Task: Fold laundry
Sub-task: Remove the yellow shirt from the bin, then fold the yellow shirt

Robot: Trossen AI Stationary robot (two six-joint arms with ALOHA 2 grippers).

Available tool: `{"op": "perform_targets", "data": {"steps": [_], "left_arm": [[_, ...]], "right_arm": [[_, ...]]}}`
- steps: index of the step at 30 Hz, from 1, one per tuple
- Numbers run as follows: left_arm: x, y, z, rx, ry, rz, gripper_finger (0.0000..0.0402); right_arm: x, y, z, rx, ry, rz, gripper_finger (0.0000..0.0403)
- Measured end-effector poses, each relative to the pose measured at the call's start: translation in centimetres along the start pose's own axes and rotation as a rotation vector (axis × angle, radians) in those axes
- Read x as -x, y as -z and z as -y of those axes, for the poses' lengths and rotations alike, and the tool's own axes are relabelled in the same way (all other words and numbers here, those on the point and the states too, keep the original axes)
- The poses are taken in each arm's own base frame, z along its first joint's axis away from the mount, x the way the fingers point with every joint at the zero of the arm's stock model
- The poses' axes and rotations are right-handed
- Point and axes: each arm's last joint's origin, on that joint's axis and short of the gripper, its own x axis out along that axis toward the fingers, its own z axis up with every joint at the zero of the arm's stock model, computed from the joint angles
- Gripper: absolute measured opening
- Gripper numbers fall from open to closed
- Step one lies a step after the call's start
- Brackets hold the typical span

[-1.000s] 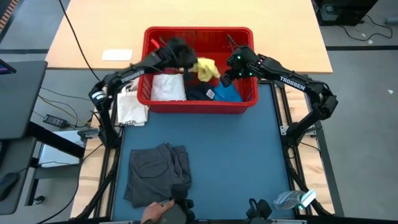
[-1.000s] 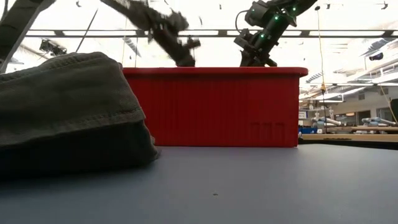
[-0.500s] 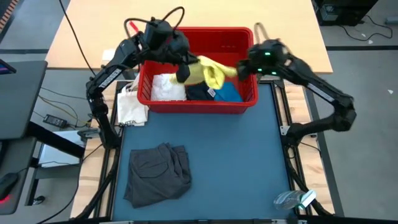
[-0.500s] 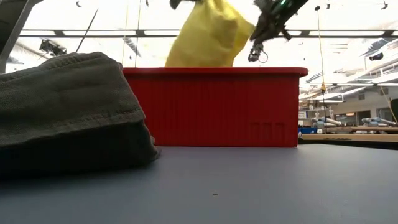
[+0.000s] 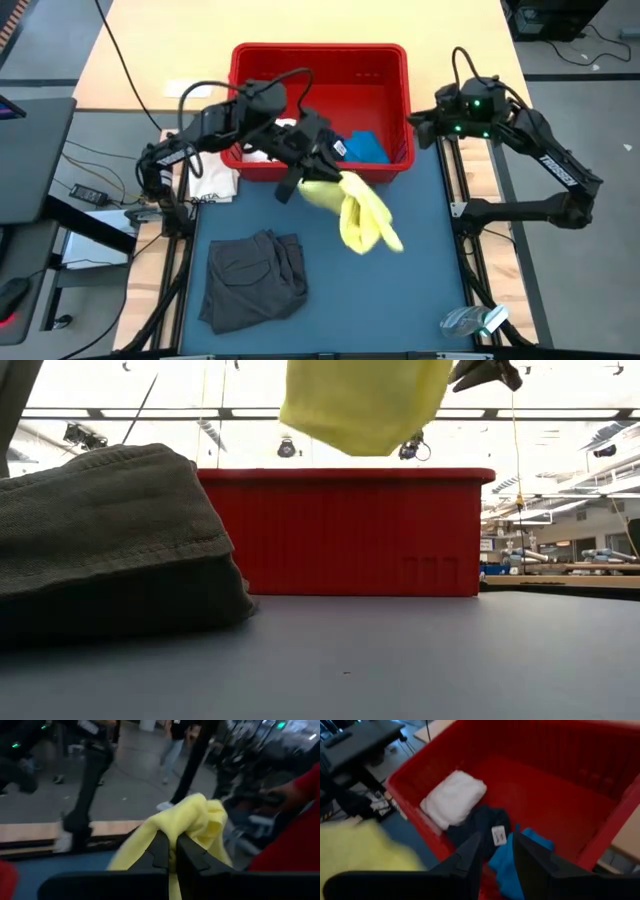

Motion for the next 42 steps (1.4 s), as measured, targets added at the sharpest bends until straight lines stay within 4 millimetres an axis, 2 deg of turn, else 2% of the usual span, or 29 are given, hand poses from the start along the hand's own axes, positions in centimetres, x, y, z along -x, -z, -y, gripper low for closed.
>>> {"op": "perform_targets", "data": {"steps": [4, 7, 11, 13, 16, 18, 23, 27, 31, 35, 38, 42], "left_arm": [[-0.6, 0.6, 0.6, 0.092, 0.013, -0.035, 0.0013], [-2.1, 2.6, -0.4, 0.17, -0.059, -0.124, 0.0013], [-5.5, 8.1, -3.7, 0.227, -0.233, -0.288, 0.0014], [-6.4, 11.1, -5.9, 0.298, -0.323, -0.353, 0.0024], [-6.5, 14.6, -9.0, 0.423, -0.4, -0.402, 0.006], [-6.1, 16.3, -10.2, 0.485, -0.435, -0.446, 0.0094], [-5.6, 16.9, -10.3, 0.492, -0.427, -0.496, 0.0172], [-5.3, 17.5, -10.2, 0.469, -0.436, -0.565, 0.0203], [-4.9, 18.7, -10.5, 0.448, -0.471, -0.645, 0.0205], [-4.0, 20.2, -12.0, 0.477, -0.475, -0.676, 0.0196], [-2.6, 21.0, -13.9, 0.504, -0.491, -0.672, 0.0189], [-0.2, 20.4, -16.9, 0.535, -0.565, -0.603, 0.0184]], "right_arm": [[-0.2, 0.5, -0.6, 0.013, -0.016, -0.045, 0.0113], [-0.8, 0.8, -1.1, 0.01, -0.033, -0.073, 0.0113], [-1.9, 1.4, -1.5, 0.01, -0.031, -0.119, 0.0113], [-2.4, 1.8, -1.6, 0.004, -0.008, -0.146, 0.0113], [-2.9, 2.6, -1.5, -0.005, 0.024, -0.192, 0.0113], [-3.2, 3.2, -1.5, -0.018, 0.031, -0.226, 0.0113], [-3.8, 5.0, -2.1, -0.034, 0.002, -0.337, 0.0113], [-4.7, 7.1, -2.8, -0.081, -0.12, -0.478, 0.0113], [-5.4, 9.4, -3.9, -0.099, -0.237, -0.623, 0.0113], [-6.5, 11.4, -3.9, -0.069, -0.253, -0.687, 0.0113], [-8.0, 12.3, -2.9, -0.05, -0.173, -0.684, 0.0113], [-9.9, 12.0, -0.7, -0.04, 0.04, -0.584, 0.0112]]}}
